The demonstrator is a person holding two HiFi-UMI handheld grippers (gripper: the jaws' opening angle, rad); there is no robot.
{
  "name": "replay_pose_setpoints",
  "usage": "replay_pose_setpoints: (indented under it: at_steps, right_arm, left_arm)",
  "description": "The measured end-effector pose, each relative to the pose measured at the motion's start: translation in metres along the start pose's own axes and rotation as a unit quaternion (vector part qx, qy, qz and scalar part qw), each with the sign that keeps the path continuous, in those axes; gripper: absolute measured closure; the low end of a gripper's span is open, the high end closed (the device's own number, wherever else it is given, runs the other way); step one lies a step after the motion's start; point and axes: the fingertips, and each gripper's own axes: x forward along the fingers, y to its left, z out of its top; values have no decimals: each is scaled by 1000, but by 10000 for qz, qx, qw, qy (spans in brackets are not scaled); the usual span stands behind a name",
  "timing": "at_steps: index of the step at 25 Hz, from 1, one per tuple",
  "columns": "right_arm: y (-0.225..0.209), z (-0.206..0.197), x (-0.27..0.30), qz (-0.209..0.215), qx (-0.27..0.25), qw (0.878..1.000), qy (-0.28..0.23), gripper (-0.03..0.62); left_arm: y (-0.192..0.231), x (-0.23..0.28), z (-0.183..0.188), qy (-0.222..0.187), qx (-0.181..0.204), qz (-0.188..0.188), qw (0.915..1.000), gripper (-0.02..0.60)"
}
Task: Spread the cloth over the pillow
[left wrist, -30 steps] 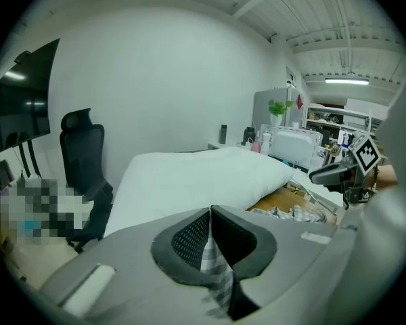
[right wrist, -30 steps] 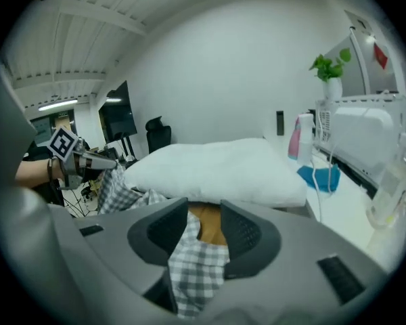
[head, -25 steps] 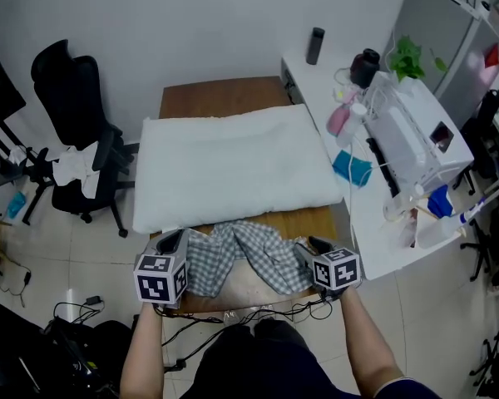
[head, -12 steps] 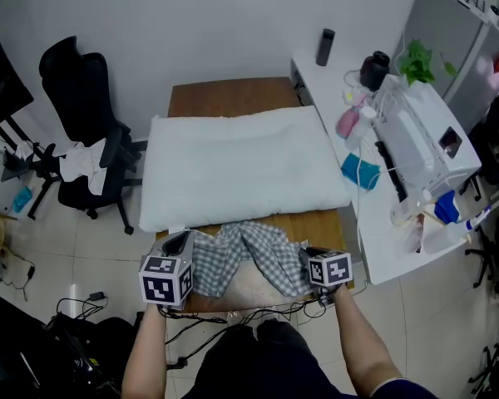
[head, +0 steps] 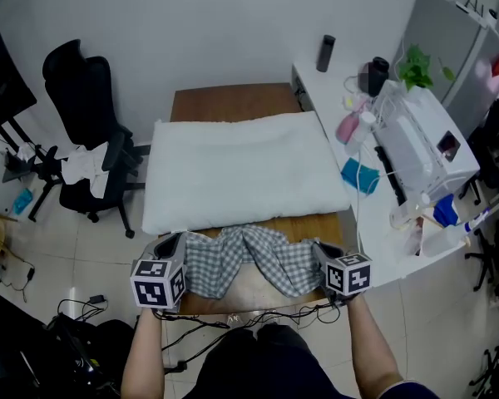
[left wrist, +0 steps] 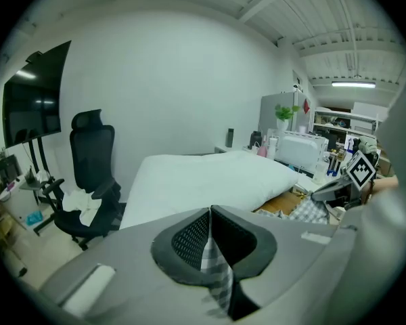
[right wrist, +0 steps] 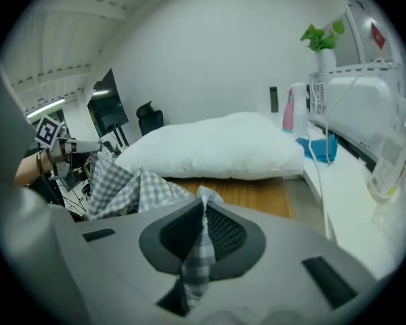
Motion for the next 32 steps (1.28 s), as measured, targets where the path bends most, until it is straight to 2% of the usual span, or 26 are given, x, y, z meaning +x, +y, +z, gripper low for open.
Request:
replay_pose_setpoints:
  at_steps: [8, 16, 23, 32]
  right_arm:
    - [4, 84, -58, -65, -438, 9932, -1076, 566]
    - [15, 155, -104, -101, -826, 9772, -1955, 566]
    - [7, 202, -136, -273, -1025, 9626, -2491, 566]
    - [-14, 254, -171, -550, -1212, 9460, -2956, 566]
  left_arm:
    - [10, -28, 39, -621, -115, 168, 9979, 561]
    - [14, -60, 91, -1245, -25, 230, 9920, 561]
    - [34, -88, 136, -1762, -15, 362, 9837, 561]
    - [64, -114, 191, -2231, 103, 667, 9725, 561]
